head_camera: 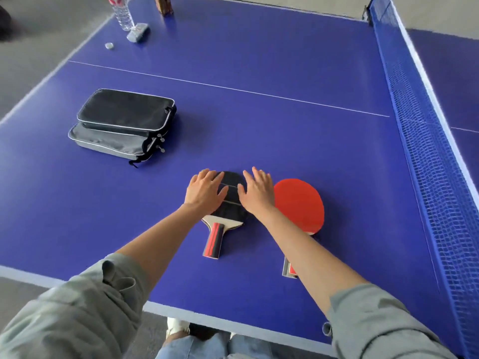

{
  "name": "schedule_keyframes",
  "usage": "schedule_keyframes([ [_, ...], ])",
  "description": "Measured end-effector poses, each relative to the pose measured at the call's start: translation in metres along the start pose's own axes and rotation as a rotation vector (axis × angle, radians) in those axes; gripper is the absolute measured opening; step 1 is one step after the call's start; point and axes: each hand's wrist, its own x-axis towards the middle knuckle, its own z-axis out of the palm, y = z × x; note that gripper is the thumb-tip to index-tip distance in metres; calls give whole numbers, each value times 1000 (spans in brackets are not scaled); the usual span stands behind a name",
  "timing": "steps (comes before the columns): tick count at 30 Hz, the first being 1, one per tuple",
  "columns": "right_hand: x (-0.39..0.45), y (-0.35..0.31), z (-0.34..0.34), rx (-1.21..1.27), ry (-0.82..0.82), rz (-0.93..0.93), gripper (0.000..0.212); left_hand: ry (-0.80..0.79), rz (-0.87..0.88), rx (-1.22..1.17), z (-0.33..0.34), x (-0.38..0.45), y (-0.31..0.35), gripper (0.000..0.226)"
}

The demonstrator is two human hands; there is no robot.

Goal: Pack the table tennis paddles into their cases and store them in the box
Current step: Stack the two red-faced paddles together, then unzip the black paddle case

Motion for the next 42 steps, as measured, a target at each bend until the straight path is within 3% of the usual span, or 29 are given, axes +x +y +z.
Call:
schedule_keyframes([
  [6,60,-85,5,-116,-73,-66,53,14,-53,63,-32,13,-104,51],
  [11,118,-164,20,-120,-33,-28,53,99,-51,48,-67,48,-206,48],
  [16,175,-238,34,-83,13,65,55,90,2,86,-105,94,-313,48],
  [21,216,-273,43,-110,46,196,53,51,23,192,-120,136,-382,47],
  [27,243,-286,69,-91,29,354,52,-2,-200,50,-97,163,-425,51],
  [32,250,-289,83,149,109,430,48,19,-210,-161,-78,166,-423,46],
  [37,245,-290,76,450,184,514,49,37,-244,-216,-85,159,-413,44],
  [42,204,-298,64,572,279,510,48,84,-283,-265,-105,114,-395,45],
])
